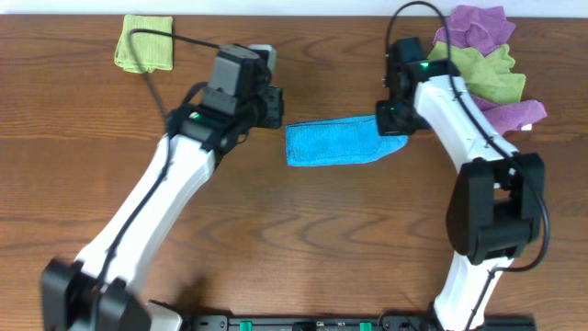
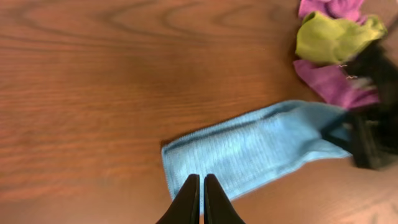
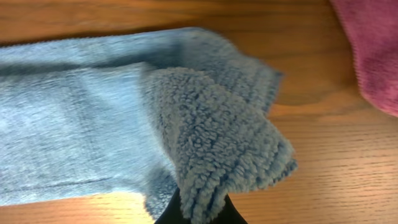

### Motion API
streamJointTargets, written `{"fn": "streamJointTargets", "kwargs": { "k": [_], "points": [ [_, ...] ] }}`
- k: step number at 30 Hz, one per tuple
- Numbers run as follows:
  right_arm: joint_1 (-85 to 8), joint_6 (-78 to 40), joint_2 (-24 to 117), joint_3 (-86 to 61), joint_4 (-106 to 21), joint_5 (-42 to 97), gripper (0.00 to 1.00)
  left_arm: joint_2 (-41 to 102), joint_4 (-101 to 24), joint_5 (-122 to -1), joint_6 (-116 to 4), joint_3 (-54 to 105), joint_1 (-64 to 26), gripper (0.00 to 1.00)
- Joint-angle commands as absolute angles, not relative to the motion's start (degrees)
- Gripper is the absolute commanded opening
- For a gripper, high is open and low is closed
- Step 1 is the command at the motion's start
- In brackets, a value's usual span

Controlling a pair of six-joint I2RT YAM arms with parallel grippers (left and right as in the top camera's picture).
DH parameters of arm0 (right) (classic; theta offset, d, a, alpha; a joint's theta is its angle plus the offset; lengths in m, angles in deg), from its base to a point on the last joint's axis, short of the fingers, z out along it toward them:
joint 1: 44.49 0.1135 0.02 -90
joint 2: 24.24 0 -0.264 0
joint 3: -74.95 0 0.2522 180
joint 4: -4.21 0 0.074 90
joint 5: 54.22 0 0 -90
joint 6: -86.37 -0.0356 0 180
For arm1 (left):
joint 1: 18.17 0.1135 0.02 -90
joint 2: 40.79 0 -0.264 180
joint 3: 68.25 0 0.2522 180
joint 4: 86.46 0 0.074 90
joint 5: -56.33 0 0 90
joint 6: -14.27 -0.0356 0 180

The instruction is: Fold the cloth

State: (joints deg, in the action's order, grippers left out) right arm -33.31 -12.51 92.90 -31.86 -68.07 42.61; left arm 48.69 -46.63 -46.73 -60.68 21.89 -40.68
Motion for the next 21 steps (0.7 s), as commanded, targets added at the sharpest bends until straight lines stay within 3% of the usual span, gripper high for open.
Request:
{"fn": "streamJointTargets", "kwargs": {
  "k": [1,14,21],
  "points": [
    [-29.8,-10.9,91.1,-33.0,-68.1,46.1,0.01,43.2,-43.3,-45.6,-60.5,22.5,-39.5,0.06],
    [-19.8,-10.2,91.1,-33.0,-68.0,50.6,0.01,14.9,-31.6,-39.0,-60.5,22.5,-35.7,0.06],
    [-15.8,-10.2,91.2,-32.8,-66.5,50.6,0.01,6.5,-24.9,-37.9,-60.5,22.5,-35.7,0.07]
  ]
}}
